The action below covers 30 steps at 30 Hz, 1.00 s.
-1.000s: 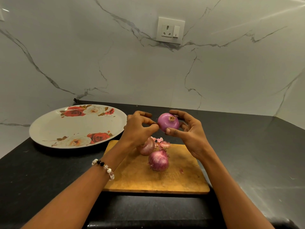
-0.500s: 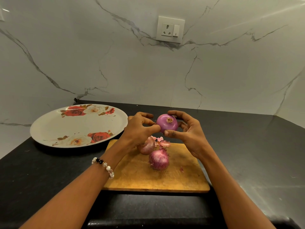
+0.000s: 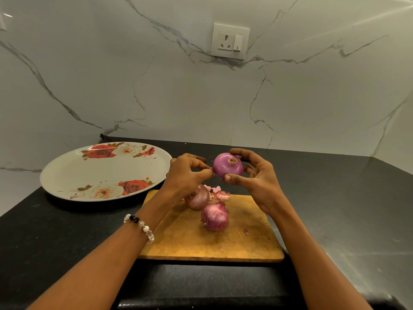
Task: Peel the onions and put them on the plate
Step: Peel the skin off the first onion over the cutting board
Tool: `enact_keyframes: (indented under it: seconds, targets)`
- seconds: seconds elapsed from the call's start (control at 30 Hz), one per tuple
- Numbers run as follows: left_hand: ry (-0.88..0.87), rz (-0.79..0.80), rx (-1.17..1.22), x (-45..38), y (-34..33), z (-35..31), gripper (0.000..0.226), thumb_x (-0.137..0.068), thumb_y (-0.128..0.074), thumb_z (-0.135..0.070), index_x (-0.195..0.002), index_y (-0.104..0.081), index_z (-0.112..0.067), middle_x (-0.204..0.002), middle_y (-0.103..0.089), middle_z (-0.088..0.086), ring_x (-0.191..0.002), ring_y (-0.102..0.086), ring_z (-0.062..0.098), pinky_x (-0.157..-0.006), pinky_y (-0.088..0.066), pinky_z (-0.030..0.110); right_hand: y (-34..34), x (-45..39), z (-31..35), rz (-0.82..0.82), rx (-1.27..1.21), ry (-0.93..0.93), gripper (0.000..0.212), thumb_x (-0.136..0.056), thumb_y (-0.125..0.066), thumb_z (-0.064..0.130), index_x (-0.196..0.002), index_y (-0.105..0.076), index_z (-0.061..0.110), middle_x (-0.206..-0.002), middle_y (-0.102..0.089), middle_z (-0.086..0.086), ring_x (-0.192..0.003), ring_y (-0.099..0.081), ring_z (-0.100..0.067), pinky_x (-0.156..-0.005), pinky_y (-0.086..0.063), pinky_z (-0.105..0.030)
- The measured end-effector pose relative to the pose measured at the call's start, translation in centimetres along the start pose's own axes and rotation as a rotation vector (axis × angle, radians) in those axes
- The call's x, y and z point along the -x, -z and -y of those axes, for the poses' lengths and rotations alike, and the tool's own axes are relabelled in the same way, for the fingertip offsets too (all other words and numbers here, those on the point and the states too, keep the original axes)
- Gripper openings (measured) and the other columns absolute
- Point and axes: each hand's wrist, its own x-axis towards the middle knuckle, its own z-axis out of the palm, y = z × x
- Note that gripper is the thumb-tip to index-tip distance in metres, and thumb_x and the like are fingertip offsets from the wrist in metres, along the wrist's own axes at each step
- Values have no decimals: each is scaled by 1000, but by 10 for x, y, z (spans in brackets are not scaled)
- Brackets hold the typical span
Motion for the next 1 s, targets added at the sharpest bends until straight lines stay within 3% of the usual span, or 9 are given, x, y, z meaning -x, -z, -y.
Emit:
enact_keyframes:
  seconds: [0.13, 0.27, 0.4, 0.5, 0.63, 0.77, 0.87, 1.0]
  targets:
    - [10, -35, -13, 1, 0, -1, 6, -81, -71, -25, -78, -67, -25, -104, -56, -9, -112, -50, 19, -96, -45, 52, 1, 0, -2, -5, -65, -27, 68, -61, -85, 20, -124, -61, 19, -121, -64, 0, -114, -62, -25, -91, -58, -38]
    - [-5, -59, -30, 2, 3, -3, 17, -81, -72, -31, -68, -62, -34, -88, -51, -21, -112, -50, 20, -96, -43, 54, 3, -1, -3, -16, -219, -87, 66, -60, -84, 18, -122, -63, 17, -122, -64, -2, -117, -62, -32, -87, -58, -50]
    - [-10, -65, -63, 1, 3, -2, 19, -81, -72, -30, -67, -61, -35, -84, -48, -26, -112, -49, 20, -97, -41, 55, 4, -3, 1, -42, -356, -131, 54, -67, -74, 7, -120, -63, 12, -126, -59, -10, -115, -62, -34, -77, -62, -40]
    - [-27, -48, -94, 1, 2, -2, 14, -79, -74, -32, -71, -63, -37, -93, -51, -21, -115, -47, 20, -97, -41, 55, 4, -3, 2, -57, -386, -140, 50, -69, -71, 7, -118, -63, 12, -127, -58, -13, -114, -62, -33, -74, -61, -35]
    - [-55, -20, -102, 1, 1, -4, 16, -79, -75, -28, -79, -63, -40, -103, -51, -16, -117, -46, 20, -98, -40, 54, 4, -4, 1, -61, -412, -151, 52, -67, -80, 14, -116, -65, 13, -129, -59, -15, -112, -64, -33, -74, -61, -35]
    - [-77, -27, -83, 0, -1, -2, 10, -84, -69, -22, -88, -72, -31, -104, -56, -12, -113, -49, 19, -96, -43, 52, 3, -4, 1, -43, -433, -166, 46, -75, -68, 10, -121, -61, 12, -132, -57, -17, -112, -64, -32, -80, -62, -39]
    - [-86, -11, -78, -1, -2, -1, 17, -88, -64, -14, -99, -73, -23, -106, -61, -9, -109, -53, 18, -95, -47, 49, 2, -4, 0, -26, -455, -175, 44, -78, -64, 11, -123, -60, 12, -127, -59, -14, -109, -65, -30, -82, -61, -41]
    - [-105, -1, -58, 1, -2, -3, 20, -89, -61, -11, -105, -71, -18, -109, -67, 0, -103, -58, 17, -93, -50, 37, 2, -4, -1, -24, -480, -191, 42, -81, -62, 13, -122, -61, 11, -123, -63, -10, -109, -66, -30, -79, -61, -37]
